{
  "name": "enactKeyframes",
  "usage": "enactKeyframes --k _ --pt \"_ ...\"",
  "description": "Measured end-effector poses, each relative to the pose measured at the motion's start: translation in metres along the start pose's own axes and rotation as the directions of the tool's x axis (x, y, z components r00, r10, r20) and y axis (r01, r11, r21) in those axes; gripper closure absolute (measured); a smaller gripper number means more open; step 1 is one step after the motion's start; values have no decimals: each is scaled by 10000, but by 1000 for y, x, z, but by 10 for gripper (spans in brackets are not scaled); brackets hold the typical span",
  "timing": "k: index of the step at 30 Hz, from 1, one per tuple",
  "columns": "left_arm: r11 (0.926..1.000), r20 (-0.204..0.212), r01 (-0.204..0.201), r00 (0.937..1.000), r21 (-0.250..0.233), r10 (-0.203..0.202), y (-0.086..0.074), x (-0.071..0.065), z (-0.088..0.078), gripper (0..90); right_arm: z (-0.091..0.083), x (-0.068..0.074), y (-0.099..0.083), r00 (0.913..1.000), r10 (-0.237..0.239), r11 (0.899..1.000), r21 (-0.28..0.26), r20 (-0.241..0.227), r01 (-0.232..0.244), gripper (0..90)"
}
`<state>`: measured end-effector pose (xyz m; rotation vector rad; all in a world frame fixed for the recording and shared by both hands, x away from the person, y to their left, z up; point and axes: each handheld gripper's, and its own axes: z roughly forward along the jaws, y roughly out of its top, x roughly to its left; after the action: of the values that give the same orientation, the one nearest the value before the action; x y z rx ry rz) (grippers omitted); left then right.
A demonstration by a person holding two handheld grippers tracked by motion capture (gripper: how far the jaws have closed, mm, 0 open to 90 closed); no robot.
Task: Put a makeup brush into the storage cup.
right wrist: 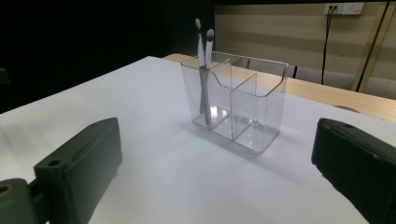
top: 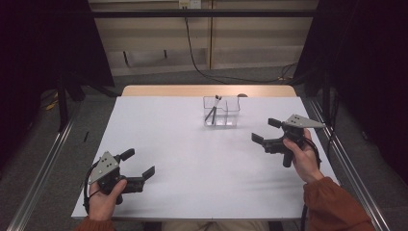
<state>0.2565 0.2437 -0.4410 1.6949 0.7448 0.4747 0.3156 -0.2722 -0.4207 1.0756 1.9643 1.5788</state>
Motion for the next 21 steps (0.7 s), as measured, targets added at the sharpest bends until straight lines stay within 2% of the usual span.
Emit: enactKeyframes --k 3,9,11,13,21 --pt "10000 -37 -55 10000 12 55 0 2 -1 31 -8 2 -6 10000 -26 10000 73 60 26 13" --pt "10000 -109 -46 9999 7 46 -1 2 -2 31 -28 3 -15 9993 54 9999 -131 363 -50 13" --pt "10000 -144 -73 9999 1 73 -1 0 -3 31 -33 5 -19 9994 29 9999 -139 356 -24 13" --pt "10000 -116 -54 9999 -16 53 -1 -1 -3 31 -39 7 -25 9984 -154 9998 -92 543 159 12" --pt "9999 -76 -112 9999 1 112 -1 -4 -4 31 -63 7 -43 9971 149 9995 -286 742 -128 10"
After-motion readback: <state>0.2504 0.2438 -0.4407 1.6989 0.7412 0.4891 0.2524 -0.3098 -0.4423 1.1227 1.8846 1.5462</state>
